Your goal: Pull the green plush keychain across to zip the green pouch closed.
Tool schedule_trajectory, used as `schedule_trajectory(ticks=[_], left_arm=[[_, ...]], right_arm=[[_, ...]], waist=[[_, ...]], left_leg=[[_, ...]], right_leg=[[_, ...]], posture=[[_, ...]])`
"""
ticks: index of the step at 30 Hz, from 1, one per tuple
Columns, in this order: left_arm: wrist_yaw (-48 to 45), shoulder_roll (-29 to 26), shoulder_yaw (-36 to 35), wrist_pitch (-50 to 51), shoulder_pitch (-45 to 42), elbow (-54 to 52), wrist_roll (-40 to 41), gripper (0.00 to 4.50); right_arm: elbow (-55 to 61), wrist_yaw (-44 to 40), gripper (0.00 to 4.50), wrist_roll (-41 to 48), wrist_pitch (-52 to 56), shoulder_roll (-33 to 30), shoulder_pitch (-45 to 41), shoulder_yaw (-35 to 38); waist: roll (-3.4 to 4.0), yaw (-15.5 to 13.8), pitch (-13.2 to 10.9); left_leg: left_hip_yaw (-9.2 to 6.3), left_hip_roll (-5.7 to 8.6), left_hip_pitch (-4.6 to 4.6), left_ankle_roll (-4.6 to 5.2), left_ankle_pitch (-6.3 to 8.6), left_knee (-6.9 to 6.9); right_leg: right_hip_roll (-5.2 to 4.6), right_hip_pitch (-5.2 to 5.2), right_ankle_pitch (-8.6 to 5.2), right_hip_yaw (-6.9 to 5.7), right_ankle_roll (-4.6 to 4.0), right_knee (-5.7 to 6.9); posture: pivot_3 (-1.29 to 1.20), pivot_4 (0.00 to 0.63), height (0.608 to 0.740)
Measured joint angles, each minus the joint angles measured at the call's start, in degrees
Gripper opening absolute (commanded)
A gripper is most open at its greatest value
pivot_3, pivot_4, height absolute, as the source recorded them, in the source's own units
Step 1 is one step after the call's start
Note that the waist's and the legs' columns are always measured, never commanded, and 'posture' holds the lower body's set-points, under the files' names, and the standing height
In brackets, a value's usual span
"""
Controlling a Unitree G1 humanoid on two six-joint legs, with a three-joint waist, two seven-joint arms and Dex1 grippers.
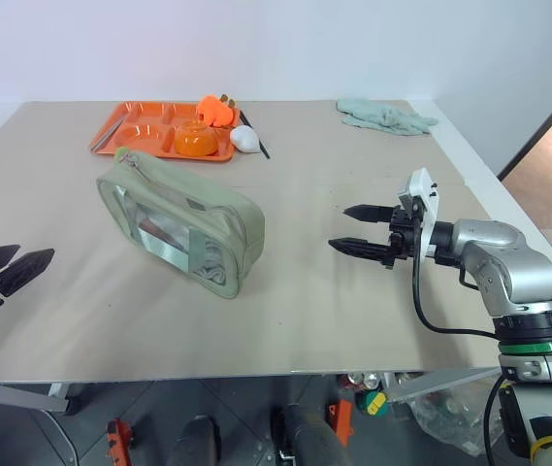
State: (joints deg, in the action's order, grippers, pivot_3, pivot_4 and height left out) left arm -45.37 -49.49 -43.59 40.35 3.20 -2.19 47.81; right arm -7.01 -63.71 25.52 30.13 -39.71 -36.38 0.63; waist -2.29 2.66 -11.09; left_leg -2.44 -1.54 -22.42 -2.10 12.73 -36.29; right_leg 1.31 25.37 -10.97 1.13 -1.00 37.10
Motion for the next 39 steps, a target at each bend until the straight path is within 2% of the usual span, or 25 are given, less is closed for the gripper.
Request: schedule_trajectory(ticks=[27,34,39], left_arm=[[-2.43,-0.31,-0.27,0.68,-0.61,-0.12,0.88,4.28],[-6.24,-7.01,0.02,5.19,-8.61,-6.26,8.04,4.28],[-7.65,-9.12,3.01,7.24,-13.18,-10.04,10.67,4.28]], right_arm=[[-2.27,-0.63,4.48,-1.04,-0.56,1.50,-3.27,-0.57],[3.34,-1.85,4.48,3.75,5.77,2.88,-13.11,-0.89],[4.33,-4.96,4.48,3.13,5.93,4.92,-16.73,-6.34]], waist=[[0.00,0.03,0.00],[0.01,0.03,0.00],[0.01,0.12,-0.01]], left_leg=[[0.06,-0.04,0.04,0.00,0.00,-0.04],[0.02,-0.10,0.04,0.02,0.02,-0.10],[0.03,-0.15,0.03,0.01,0.04,-0.10]], right_leg=[[0.06,0.01,0.04,0.06,-0.02,0.08],[0.19,-0.01,0.05,0.07,-0.05,0.09],[0.27,0.02,0.05,0.12,-0.06,0.10]], posture=[[0.00,0.150,0.740],[0.00,0.150,0.740],[0.00,0.150,0.740]])
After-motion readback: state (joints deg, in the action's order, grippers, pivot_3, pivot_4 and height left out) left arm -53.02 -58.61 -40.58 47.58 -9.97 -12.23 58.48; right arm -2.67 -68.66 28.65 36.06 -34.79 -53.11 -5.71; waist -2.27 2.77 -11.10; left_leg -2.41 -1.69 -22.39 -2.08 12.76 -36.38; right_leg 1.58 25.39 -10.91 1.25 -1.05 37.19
